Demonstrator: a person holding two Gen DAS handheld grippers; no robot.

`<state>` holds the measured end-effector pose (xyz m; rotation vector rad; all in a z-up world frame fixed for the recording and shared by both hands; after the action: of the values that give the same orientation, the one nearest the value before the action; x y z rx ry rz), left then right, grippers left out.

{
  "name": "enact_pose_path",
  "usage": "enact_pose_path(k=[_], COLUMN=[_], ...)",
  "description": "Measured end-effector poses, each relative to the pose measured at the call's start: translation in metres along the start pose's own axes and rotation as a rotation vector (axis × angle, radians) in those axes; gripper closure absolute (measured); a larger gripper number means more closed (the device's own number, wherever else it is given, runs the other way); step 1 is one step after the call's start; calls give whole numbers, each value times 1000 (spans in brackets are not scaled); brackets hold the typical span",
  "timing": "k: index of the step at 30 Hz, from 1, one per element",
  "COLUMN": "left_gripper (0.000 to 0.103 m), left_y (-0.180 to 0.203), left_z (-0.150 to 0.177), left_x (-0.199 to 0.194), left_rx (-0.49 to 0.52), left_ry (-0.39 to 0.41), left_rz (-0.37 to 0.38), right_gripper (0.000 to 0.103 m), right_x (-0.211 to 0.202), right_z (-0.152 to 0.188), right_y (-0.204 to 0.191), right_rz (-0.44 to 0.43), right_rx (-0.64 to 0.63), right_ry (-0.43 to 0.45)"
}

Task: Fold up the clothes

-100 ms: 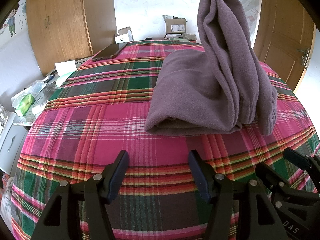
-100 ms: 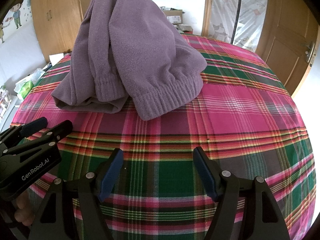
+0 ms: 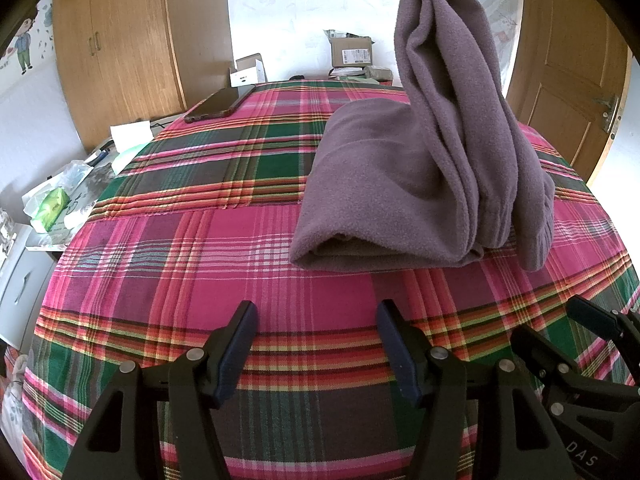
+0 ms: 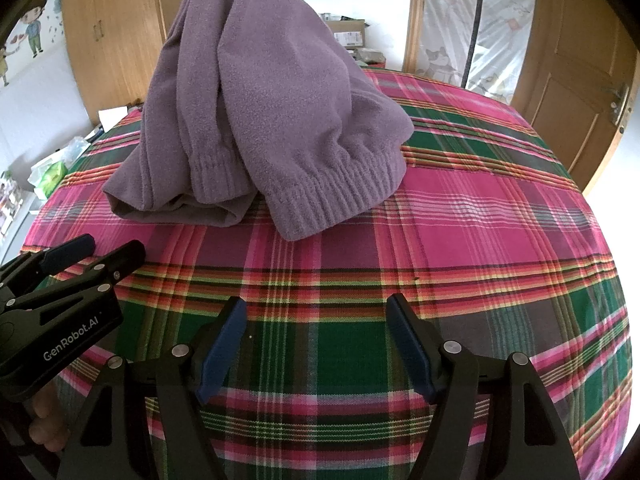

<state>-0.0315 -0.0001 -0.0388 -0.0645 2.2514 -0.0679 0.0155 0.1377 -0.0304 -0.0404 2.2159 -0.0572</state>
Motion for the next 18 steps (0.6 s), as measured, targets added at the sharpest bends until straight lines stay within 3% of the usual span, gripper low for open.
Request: enact_pose_path(k=[18], left_gripper=[39], left_y=[0], left_z=[0], left_x=[1], left_rx=[-1], left_ry=[-2], left_rz=[-4], right_gripper=[29], right_x=[0], right_z=[0], right_y=[0], right_rz=[0], right_rx=[0], right_ry=[0])
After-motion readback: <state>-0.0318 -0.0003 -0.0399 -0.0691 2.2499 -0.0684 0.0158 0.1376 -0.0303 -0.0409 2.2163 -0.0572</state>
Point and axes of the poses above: each gripper's, at about its wrist camera, not at the fingertips, and x roughly the way its jaws point, y to its right, z to its underside, the point moved 5 cm from there along x, roughly the way its jaws point, and after that the axes turned 4 degrees about -z, right-handed, at the moved point
